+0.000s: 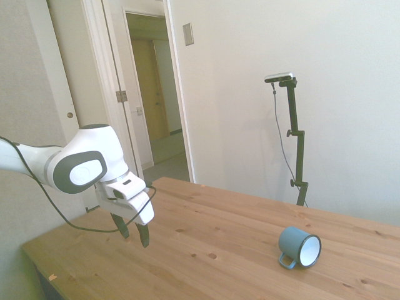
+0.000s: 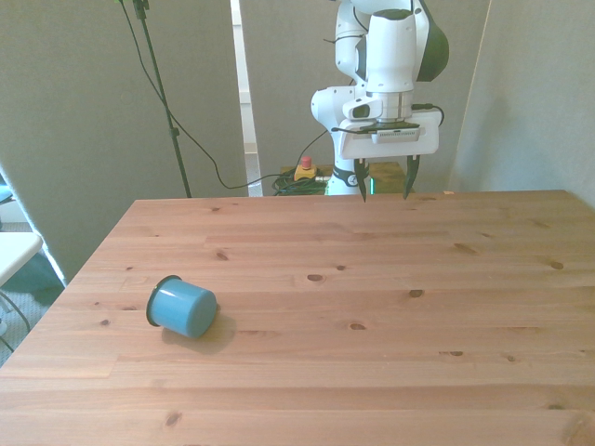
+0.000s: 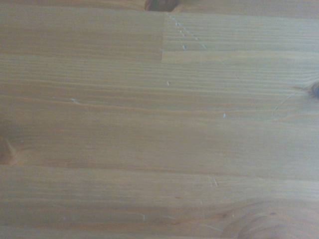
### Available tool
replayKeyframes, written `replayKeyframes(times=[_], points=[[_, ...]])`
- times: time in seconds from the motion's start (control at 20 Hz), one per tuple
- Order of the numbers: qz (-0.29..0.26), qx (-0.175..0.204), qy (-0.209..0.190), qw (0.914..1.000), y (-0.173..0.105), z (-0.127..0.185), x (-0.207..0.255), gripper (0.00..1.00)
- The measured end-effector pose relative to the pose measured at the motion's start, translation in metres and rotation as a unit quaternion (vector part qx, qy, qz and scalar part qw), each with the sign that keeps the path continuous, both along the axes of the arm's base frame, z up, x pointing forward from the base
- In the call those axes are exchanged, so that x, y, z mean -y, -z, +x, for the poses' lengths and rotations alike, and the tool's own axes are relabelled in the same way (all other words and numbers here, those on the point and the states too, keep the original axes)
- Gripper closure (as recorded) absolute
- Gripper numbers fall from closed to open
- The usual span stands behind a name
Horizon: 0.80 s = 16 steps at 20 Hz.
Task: Flip the mug upright
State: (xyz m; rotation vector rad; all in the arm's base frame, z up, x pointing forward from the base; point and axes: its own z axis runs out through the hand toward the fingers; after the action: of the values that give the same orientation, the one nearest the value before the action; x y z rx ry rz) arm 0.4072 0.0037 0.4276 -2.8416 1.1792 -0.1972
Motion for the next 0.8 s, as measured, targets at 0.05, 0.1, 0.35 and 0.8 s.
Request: replayKeyframes(times=[0.05, 0.1, 0.35, 0.8], points=[[0.0, 0.0, 0.001, 1.0, 0.0, 0.0, 0.0, 0.0], [0.003, -0.004, 0.004, 1.0, 0.0, 0.0, 0.001, 0.0], [0.037, 0.034, 0.033, 0.9982, -0.035, 0.019, 0.046, 0.0], [0.037, 0.1, 0.178, 0.9783, -0.078, 0.105, 0.225, 0.0]])
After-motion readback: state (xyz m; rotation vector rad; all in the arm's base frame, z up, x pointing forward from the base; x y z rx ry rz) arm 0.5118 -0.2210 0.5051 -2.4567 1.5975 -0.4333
